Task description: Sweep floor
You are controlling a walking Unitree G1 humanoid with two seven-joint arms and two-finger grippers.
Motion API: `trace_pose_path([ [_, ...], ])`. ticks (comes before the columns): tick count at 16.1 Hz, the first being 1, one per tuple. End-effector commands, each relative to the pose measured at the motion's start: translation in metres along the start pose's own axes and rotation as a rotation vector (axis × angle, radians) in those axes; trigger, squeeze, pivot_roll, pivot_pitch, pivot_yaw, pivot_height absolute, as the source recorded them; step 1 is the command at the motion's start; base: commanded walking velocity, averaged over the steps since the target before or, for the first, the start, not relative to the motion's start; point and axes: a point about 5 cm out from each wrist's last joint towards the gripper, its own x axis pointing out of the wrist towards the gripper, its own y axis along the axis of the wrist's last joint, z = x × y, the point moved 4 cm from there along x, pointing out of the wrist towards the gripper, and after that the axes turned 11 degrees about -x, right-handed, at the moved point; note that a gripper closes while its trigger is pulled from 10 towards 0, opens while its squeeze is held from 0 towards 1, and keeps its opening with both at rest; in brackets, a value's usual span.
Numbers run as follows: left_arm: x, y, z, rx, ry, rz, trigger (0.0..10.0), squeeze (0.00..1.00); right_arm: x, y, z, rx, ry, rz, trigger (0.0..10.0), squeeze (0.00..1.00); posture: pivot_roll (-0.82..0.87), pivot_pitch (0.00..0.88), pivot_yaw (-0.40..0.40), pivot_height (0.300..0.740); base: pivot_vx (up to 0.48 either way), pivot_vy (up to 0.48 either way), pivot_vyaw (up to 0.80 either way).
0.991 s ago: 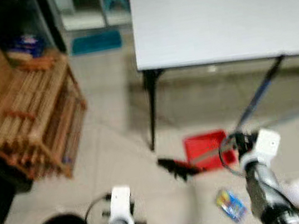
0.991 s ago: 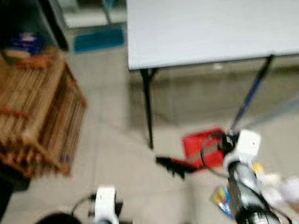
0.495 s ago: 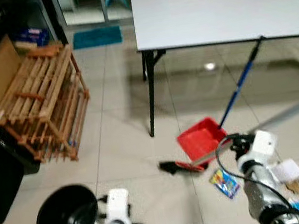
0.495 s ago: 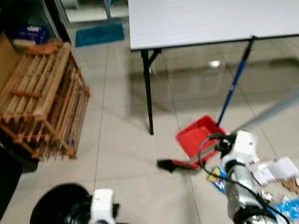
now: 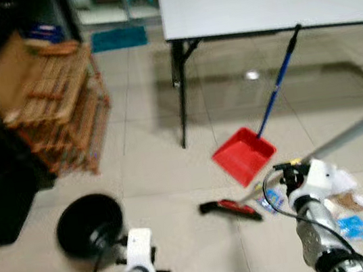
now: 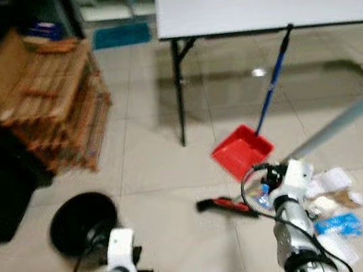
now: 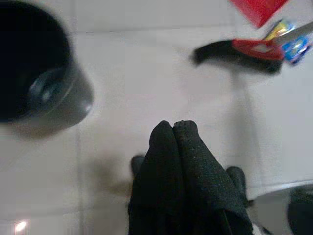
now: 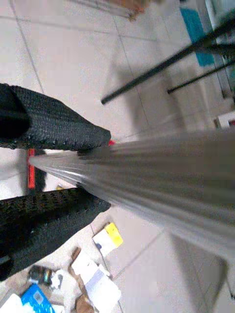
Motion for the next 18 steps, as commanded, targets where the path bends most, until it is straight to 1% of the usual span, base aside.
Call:
trace_pose_path([
  [1,-0.0008,-0.0091,0.0075,-0.010,-0.015,-0.026,10.0,0.00,-0.0025,-0.0058,0.0052,-0.005,-0.008,-0.022,10.0,0.00,0.01,0.172,-0.030,0.740,-0.270,0.000,0.00],
  [4,-0.0009,-0.0089,0.0073,-0.010,-0.015,-0.025,10.0,0.00,-0.0033,-0.0072,0.0044,-0.002,-0.005,-0.025,10.0,0.00,0.01,0.173,-0.030,0.740,-0.270,0.000,0.00],
  [7,-0.0011,-0.0096,0.0055,-0.010,-0.007,-0.027,10.0,0.00,-0.0037,-0.0080,0.0036,-0.003,-0.002,-0.028,10.0,0.00,0.01,0.177,-0.031,0.740,0.000,0.000,0.00],
  [18,-0.0010,-0.0097,0.0064,-0.013,-0.005,-0.026,10.0,0.00,-0.0030,-0.0087,0.0013,-0.011,0.016,-0.038,10.0,0.00,0.01,0.177,-0.035,0.740,0.000,0.000,0.00],
])
